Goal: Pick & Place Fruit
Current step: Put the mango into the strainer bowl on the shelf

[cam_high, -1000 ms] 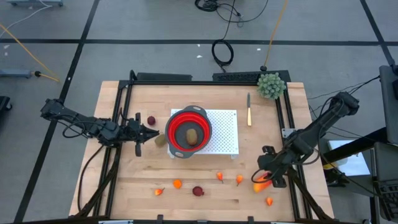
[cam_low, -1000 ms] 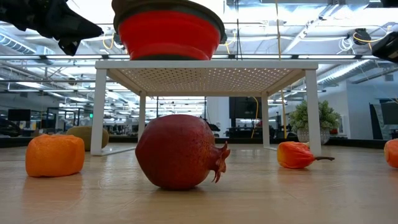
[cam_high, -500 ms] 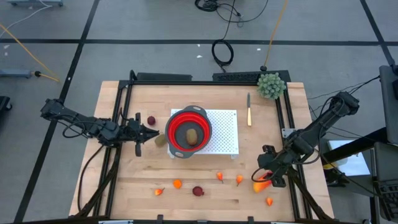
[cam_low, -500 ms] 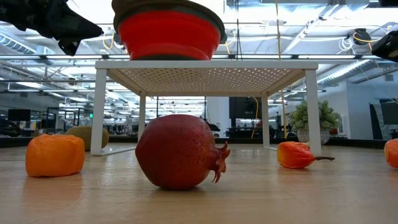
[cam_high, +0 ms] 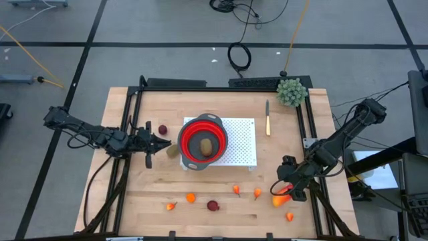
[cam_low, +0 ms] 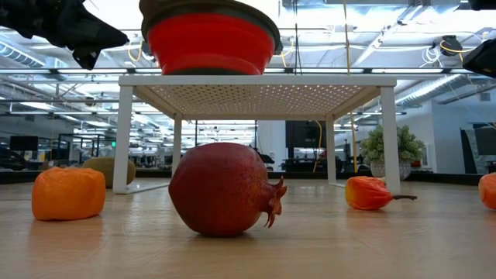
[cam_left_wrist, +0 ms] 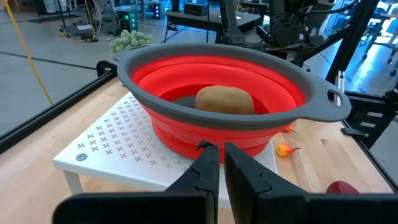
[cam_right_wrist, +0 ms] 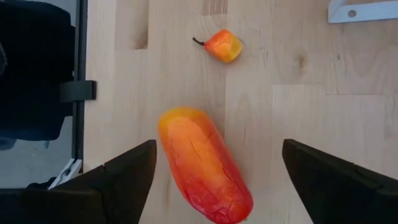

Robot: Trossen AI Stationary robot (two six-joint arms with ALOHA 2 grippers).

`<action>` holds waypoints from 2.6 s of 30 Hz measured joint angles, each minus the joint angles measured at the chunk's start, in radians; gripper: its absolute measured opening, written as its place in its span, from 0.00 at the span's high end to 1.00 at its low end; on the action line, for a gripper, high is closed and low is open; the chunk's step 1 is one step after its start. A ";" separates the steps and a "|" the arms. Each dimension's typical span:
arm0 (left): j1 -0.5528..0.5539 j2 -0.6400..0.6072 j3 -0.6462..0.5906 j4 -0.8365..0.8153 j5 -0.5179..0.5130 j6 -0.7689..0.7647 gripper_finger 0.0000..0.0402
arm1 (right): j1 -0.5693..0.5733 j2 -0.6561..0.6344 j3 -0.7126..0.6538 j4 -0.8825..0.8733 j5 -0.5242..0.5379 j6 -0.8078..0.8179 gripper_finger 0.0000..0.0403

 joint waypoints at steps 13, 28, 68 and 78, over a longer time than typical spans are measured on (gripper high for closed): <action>0.000 0.000 0.000 0.001 0.000 -0.003 0.94 | 0.070 0.001 0.000 0.054 -0.006 -0.096 0.16; 0.000 0.000 0.000 0.062 -0.002 0.036 0.94 | 0.161 0.214 0.000 0.052 0.055 -0.126 0.16; 0.000 0.000 0.000 0.050 -0.003 0.042 0.94 | 0.163 0.333 -0.103 0.218 0.028 -0.217 0.16; 0.000 0.000 0.000 0.048 -0.003 0.057 0.94 | 0.163 0.333 -0.103 0.235 0.029 -0.162 0.16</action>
